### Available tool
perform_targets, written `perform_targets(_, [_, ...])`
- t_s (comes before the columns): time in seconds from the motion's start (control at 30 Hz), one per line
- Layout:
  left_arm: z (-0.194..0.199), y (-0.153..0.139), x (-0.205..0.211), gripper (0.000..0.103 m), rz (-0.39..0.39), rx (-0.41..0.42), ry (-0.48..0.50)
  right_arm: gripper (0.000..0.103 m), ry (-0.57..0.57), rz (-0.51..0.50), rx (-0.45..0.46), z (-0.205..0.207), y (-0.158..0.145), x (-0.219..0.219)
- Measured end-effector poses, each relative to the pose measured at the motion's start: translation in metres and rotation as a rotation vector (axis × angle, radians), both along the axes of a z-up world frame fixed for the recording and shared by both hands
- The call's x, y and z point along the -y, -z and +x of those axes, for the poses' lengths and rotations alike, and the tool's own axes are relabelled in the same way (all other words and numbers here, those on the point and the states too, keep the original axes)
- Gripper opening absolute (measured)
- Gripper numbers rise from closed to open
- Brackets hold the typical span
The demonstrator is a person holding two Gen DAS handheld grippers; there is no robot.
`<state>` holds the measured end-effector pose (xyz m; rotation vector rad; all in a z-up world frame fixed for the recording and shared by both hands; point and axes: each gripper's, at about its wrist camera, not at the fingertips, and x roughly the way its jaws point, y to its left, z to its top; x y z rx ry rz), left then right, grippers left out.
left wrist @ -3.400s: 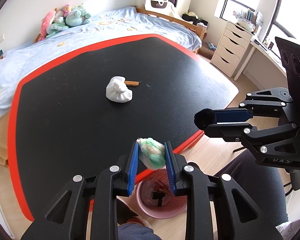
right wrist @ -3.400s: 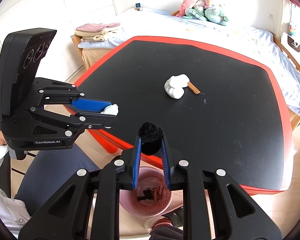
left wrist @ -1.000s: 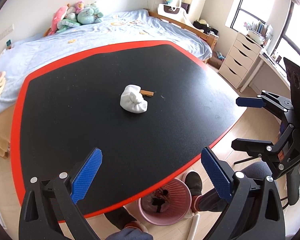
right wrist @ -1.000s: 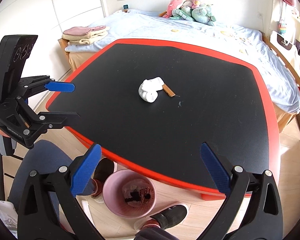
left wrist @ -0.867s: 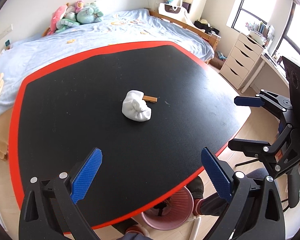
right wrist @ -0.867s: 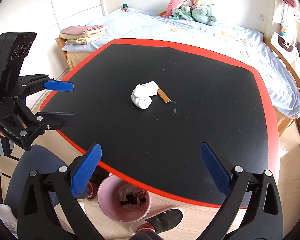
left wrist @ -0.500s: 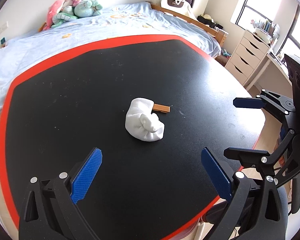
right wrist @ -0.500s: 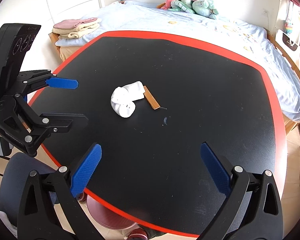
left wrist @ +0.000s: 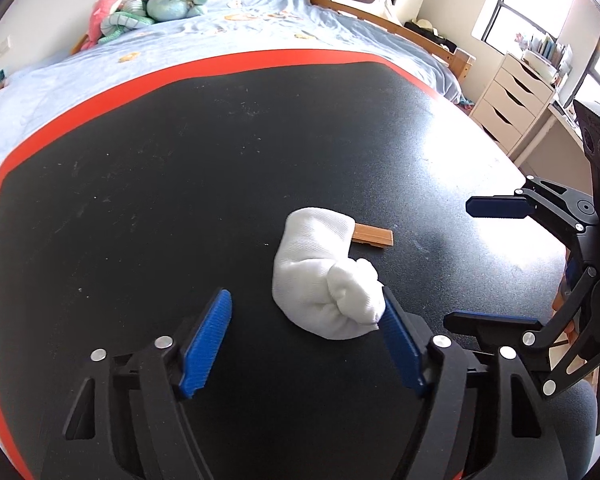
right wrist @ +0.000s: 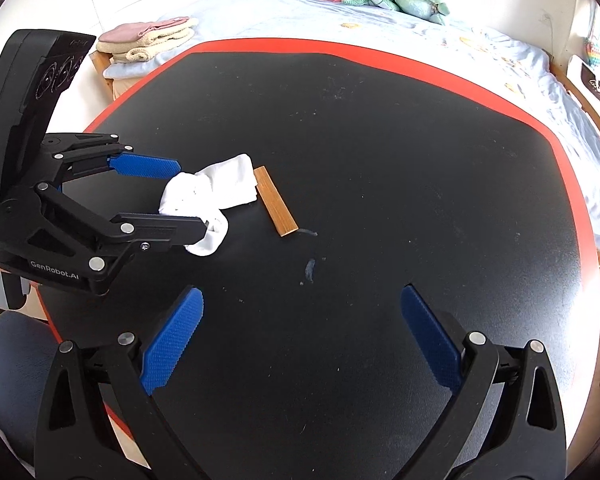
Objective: Collect trash
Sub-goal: 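Grasp the white sock bundle with the left gripper while the right grasps the wooden stick, then carry the sock bundle and wooden stick over the pink wastebasket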
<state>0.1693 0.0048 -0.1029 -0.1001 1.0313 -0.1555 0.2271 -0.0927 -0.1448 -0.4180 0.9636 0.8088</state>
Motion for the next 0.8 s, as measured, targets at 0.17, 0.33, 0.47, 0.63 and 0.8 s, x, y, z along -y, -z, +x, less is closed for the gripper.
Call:
perform_targets(0.17, [0.004, 0.001, -0.004, 0.045, 0.019, 0.023, -0.004, 0.097, -0.013, 0.017, 0.005, 0.011, 0.005, -0.01])
perform_targets(0.33, [0.012, 0.0, -0.008, 0.038, 0.023, 0.025, -0.007, 0.086, -0.035, 0.031, 0.009, 0.019, 0.01, -0.022])
perform_targets(0.47, [0.013, 0.0, -0.01, 0.036, 0.02, 0.026, -0.006, 0.069, -0.042, 0.028, 0.04, 0.023, 0.01, -0.03])
perform_targets(0.63, [0.013, -0.001, -0.01, 0.036, 0.021, 0.026, -0.007, 0.039, -0.055, 0.018, 0.061, 0.025, 0.008, -0.041])
perform_targets(0.8, [0.012, -0.002, -0.01, 0.036, 0.021, 0.021, -0.006, 0.013, -0.073, 0.005, 0.062, 0.022, 0.007, -0.047])
